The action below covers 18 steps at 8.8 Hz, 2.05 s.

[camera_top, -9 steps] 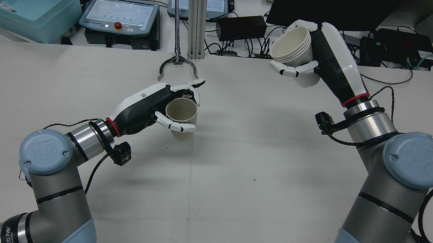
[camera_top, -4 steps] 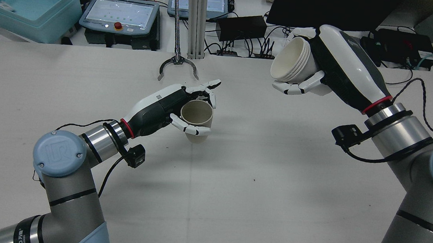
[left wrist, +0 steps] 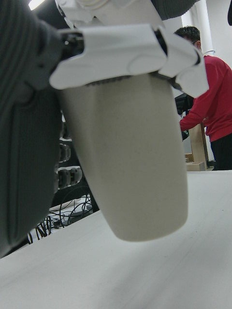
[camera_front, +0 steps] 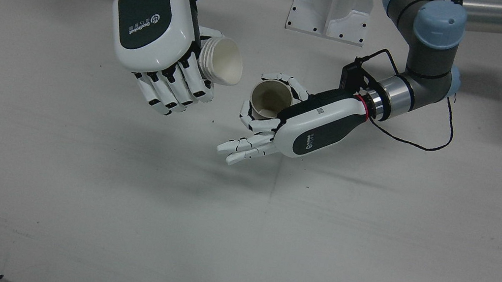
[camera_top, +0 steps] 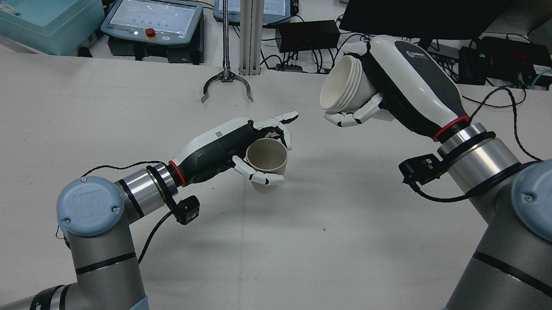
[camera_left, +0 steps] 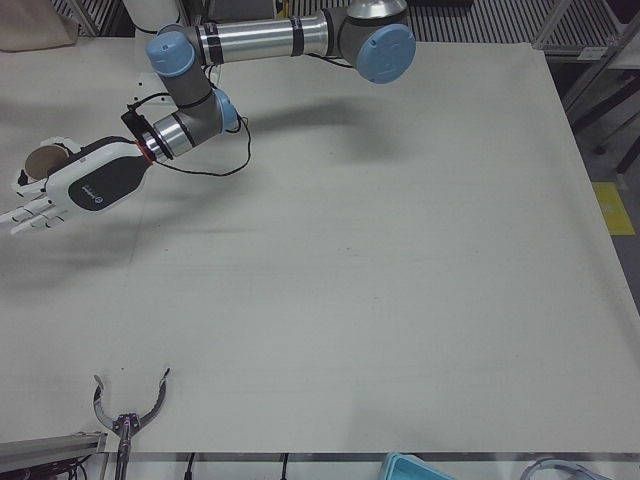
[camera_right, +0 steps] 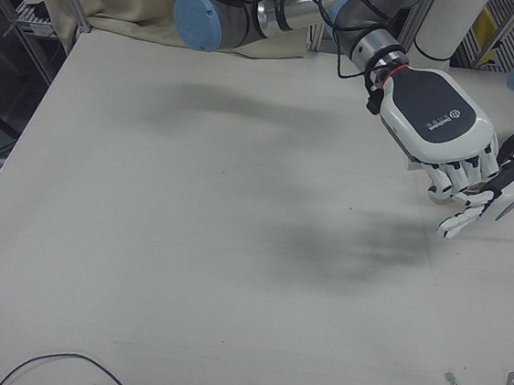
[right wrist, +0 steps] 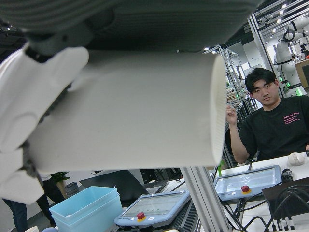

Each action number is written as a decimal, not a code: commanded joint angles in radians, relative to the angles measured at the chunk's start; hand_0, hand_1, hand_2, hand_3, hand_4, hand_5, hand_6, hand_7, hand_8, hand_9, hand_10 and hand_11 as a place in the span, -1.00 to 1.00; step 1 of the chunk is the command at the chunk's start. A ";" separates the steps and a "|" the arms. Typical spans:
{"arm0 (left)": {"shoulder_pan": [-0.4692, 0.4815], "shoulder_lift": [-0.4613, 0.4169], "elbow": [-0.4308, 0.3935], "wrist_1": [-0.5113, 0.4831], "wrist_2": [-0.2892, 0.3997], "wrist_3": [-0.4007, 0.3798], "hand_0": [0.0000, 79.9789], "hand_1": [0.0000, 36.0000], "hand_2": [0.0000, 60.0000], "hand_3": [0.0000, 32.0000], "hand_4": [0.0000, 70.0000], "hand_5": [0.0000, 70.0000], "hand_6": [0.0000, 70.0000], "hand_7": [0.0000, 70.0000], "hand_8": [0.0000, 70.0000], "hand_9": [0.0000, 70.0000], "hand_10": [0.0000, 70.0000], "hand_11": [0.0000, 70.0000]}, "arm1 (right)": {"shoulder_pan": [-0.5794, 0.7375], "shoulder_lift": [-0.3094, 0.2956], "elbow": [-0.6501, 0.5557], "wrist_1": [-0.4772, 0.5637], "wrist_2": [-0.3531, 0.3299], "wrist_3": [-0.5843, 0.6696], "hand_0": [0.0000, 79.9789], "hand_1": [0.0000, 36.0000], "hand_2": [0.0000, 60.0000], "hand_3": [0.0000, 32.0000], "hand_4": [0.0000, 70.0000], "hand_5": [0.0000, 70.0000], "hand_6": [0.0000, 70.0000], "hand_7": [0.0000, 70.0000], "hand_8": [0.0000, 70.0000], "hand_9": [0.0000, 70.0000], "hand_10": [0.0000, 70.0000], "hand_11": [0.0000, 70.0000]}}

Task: Pour water
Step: 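Tilt the right hand's cup over the left hand's cup, then move both hands with their cups apart toward the table edges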

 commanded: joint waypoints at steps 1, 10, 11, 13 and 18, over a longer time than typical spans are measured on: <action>-0.019 -0.001 -0.011 0.005 0.001 -0.004 0.20 1.00 1.00 -1.00 -0.23 0.76 -0.92 -0.76 -0.96 -0.93 -0.86 -0.71 | 0.007 -0.023 0.001 0.000 0.014 0.025 0.30 0.81 1.00 -1.00 -0.40 1.00 0.75 1.00 0.27 0.72 -0.04 0.41; -0.315 0.471 0.027 -0.130 -0.074 -0.158 0.19 1.00 1.00 -1.00 -0.27 0.69 -0.95 -0.81 -0.97 -0.94 -0.86 -0.73 | 0.141 -0.256 -0.046 0.122 0.340 0.734 0.16 0.11 1.00 -1.00 -0.47 1.00 0.54 0.87 0.30 0.76 0.00 0.44; -0.351 0.516 0.085 -0.202 -0.090 -0.159 0.19 1.00 1.00 -1.00 -0.26 0.69 -0.95 -0.81 -0.96 -0.94 -0.87 -0.73 | 0.139 -0.258 -0.046 0.122 0.339 0.732 0.17 0.12 1.00 -1.00 -0.47 1.00 0.54 0.89 0.30 0.75 -0.01 0.42; -0.385 0.572 0.192 -0.331 -0.144 -0.156 0.17 1.00 1.00 -1.00 -0.29 0.66 -0.95 -0.81 -0.96 -0.94 -0.87 -0.73 | 0.142 -0.265 -0.042 0.120 0.327 0.739 0.16 0.06 1.00 -1.00 -0.48 1.00 0.54 0.89 0.30 0.76 -0.01 0.43; -0.380 0.610 0.388 -0.545 -0.221 -0.146 0.11 1.00 1.00 -1.00 -0.35 0.37 -1.00 -0.87 -0.98 -0.95 -0.89 -0.77 | 0.112 -0.299 -0.054 0.120 0.328 0.763 0.15 -0.10 0.75 -1.00 -0.52 1.00 0.49 0.85 0.27 0.73 -0.01 0.43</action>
